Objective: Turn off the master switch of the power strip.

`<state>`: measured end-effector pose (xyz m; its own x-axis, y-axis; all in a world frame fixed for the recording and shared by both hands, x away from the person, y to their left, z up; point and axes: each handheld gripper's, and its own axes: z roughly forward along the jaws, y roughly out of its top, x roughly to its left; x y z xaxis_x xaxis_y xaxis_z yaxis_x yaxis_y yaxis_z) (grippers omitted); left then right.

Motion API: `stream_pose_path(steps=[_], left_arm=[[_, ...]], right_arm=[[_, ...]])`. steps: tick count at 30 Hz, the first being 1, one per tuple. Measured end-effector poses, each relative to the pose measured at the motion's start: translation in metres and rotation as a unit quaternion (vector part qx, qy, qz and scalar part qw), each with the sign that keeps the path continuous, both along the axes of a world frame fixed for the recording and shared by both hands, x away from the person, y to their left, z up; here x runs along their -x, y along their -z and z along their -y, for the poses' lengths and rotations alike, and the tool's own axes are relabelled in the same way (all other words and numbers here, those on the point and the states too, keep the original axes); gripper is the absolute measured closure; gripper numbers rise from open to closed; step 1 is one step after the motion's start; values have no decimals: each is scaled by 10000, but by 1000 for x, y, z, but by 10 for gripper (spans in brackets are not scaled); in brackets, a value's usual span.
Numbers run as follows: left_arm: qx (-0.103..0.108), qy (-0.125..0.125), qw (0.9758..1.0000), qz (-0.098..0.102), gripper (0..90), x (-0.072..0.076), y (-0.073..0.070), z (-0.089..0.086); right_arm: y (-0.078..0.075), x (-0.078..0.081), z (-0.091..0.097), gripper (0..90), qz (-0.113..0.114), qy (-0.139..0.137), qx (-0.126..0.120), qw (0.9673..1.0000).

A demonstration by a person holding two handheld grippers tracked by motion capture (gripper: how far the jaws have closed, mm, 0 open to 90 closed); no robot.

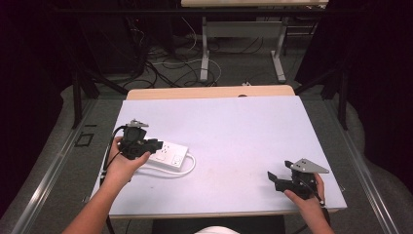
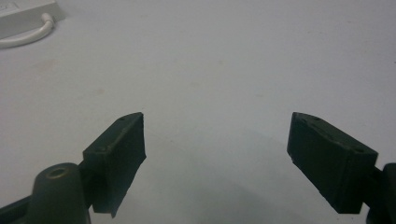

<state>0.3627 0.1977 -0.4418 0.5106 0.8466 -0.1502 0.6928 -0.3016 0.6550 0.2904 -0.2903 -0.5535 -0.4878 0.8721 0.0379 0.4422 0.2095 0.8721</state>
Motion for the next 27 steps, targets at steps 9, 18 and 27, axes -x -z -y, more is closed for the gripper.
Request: stream_pose_path(steps=[9, 18, 27], left_arm=[[-76, -43, 9998, -159, 818, -4, 2, 8], [-183, 26, 9995, -252, 899, -8, 4, 16], [-259, 22, 9989, -379, 900, -13, 10, 23]], right_arm=[[0, 0, 0, 184, -31, 14, 22, 10000], [1, 0, -1, 184, 3, 20, 5, 10000], [1, 0, 0, 184, -19, 21, 20, 10000]])
